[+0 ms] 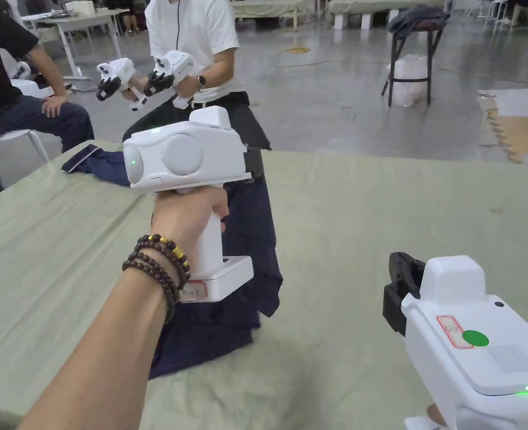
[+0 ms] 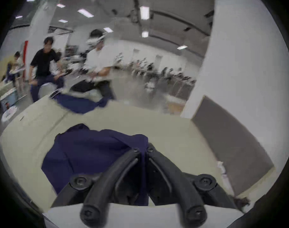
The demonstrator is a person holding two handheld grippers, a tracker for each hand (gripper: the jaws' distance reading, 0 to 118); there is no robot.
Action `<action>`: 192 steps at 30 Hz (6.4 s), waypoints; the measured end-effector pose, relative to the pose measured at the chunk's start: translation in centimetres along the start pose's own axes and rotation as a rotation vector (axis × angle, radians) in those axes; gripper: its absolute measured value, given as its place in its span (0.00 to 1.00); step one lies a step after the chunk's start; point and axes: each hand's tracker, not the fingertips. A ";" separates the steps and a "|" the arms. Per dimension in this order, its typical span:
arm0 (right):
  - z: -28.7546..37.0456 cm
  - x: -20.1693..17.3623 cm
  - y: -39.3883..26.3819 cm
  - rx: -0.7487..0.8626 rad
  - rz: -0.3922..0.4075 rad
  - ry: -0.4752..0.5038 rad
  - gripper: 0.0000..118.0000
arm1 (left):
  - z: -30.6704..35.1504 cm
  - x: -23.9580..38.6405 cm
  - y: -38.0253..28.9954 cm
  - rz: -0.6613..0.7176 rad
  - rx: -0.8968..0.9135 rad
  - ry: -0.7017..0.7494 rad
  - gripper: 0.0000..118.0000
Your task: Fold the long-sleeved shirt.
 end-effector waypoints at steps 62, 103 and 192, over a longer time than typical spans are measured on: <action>6.3 17.3 -3.8 -0.205 -0.078 -0.404 0.00 | -22.9 7.7 -27.7 -0.221 -0.590 0.024 0.75; -10.6 24.5 25.7 -0.057 0.143 -0.146 0.05 | -5.8 5.5 6.7 -0.177 0.092 -0.005 0.13; -13.8 21.8 -17.7 -0.791 -0.189 -0.188 0.11 | -22.9 -0.9 -17.9 -0.179 -0.459 0.028 0.89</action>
